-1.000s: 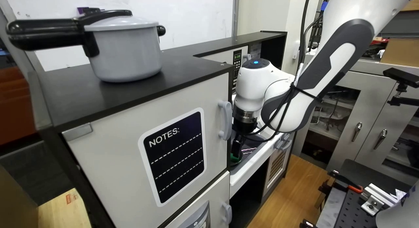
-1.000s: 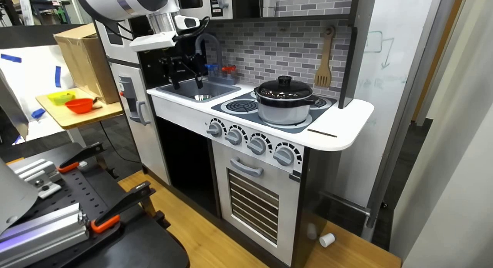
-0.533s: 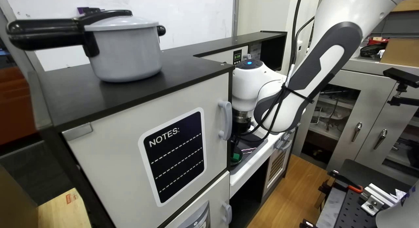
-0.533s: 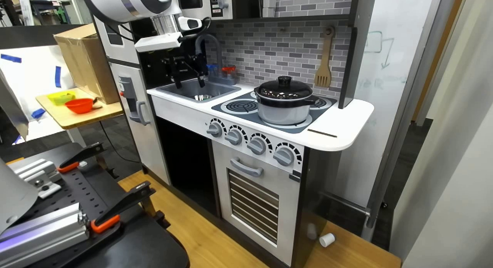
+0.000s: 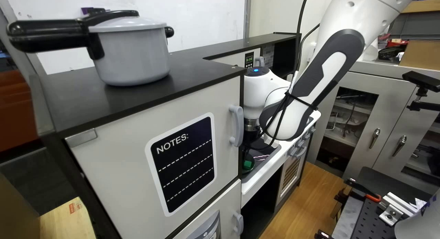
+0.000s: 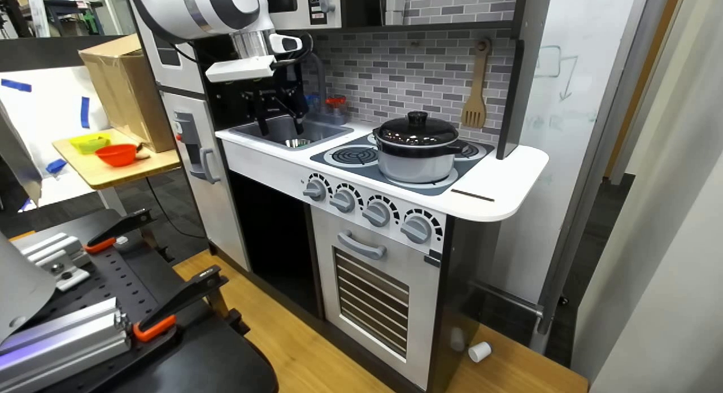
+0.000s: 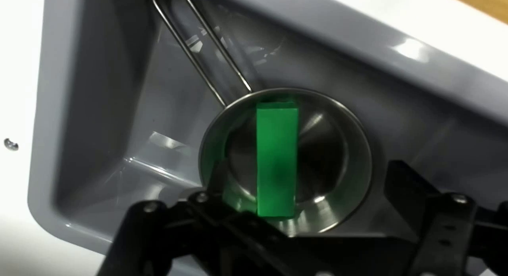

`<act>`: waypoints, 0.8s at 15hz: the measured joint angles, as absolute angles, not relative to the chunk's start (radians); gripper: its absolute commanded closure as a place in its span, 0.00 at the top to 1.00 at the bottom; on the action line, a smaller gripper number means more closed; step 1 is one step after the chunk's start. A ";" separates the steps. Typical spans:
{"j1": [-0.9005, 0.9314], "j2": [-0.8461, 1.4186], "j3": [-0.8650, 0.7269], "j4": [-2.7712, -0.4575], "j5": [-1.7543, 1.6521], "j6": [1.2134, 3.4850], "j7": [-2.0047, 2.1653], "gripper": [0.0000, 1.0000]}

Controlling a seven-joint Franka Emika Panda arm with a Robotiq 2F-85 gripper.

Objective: Place the black lid on top of the grey pot on the stove, remove the green block from the silver pan in the sink and set it on the stove then place it back on the pan

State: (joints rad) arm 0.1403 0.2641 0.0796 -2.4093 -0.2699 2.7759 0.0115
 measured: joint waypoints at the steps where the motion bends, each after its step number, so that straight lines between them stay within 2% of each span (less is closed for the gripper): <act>1: 0.140 0.275 0.078 -2.397 -0.270 2.770 0.004 1.00; 12: 0.141 0.332 0.072 -2.315 -0.270 2.685 -0.034 1.00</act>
